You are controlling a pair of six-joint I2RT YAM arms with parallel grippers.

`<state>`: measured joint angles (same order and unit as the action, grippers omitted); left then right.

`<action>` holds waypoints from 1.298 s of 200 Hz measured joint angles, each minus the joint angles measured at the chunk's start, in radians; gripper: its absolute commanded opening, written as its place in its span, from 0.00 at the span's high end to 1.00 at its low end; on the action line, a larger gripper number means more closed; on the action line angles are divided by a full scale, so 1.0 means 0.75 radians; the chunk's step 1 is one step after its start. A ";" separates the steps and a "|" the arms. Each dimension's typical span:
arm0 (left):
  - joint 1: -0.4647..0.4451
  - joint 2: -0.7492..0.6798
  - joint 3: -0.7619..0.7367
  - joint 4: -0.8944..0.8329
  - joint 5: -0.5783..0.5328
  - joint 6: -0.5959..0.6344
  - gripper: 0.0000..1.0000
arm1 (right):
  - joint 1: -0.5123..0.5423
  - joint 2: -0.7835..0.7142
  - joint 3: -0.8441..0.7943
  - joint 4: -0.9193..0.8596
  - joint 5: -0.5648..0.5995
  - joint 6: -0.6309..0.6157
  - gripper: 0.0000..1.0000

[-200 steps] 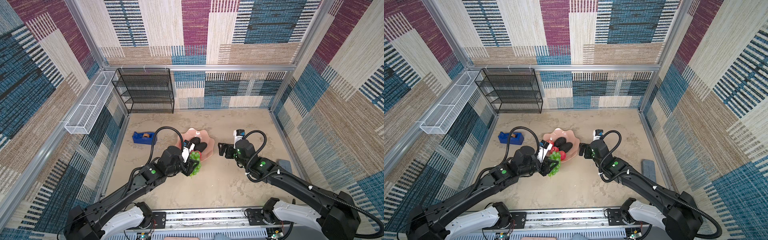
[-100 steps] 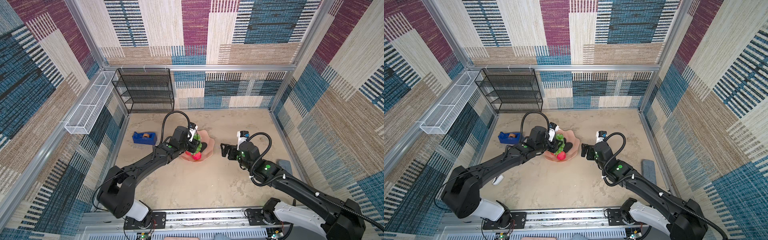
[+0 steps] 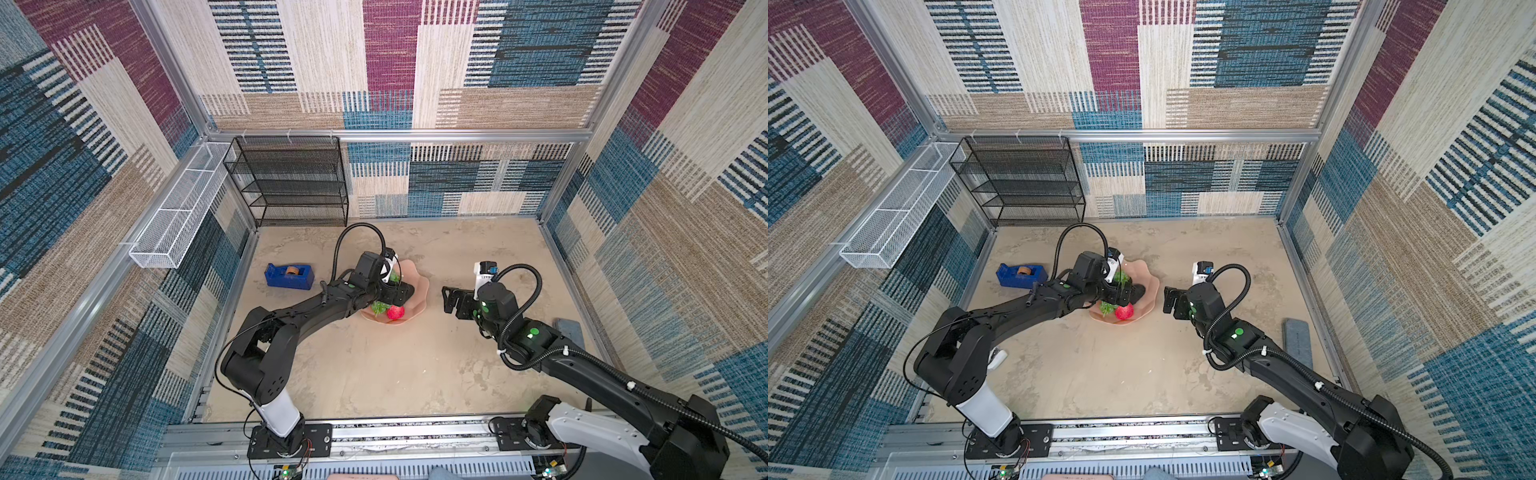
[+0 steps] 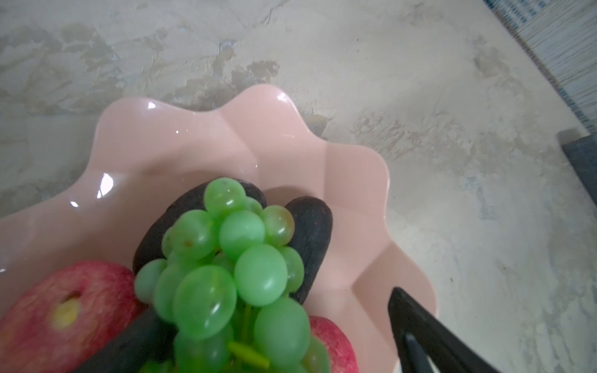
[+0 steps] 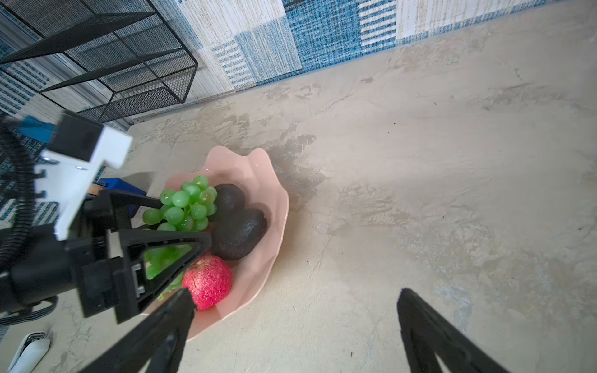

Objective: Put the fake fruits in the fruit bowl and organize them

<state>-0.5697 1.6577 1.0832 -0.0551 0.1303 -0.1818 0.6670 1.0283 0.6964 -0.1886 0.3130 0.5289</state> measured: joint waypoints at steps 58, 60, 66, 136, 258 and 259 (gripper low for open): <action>0.015 -0.346 -0.128 0.150 -0.091 0.010 0.01 | -0.015 0.008 -0.001 0.051 -0.008 -0.054 0.00; 0.017 -0.366 -0.139 0.156 -0.101 0.012 0.01 | -0.015 0.008 -0.001 0.052 -0.008 -0.057 0.00; 0.024 -0.419 -0.171 0.173 -0.132 0.014 0.01 | -0.018 0.008 -0.002 0.057 -0.008 -0.065 0.00; 0.187 -1.053 -0.831 0.352 -0.610 0.132 0.01 | -0.205 0.007 -0.182 0.355 0.087 -0.232 0.00; 0.661 -0.459 -1.103 1.066 -0.577 0.217 0.01 | -0.694 0.435 -0.711 1.604 0.257 -0.625 0.00; 0.663 -0.441 -1.097 1.080 -0.573 0.217 0.01 | -0.695 0.440 -0.711 1.611 0.255 -0.628 0.00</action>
<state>-0.0727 1.3270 0.2604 0.7547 -0.2996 -0.0189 0.1459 1.3582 0.1635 1.0199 0.5041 0.0582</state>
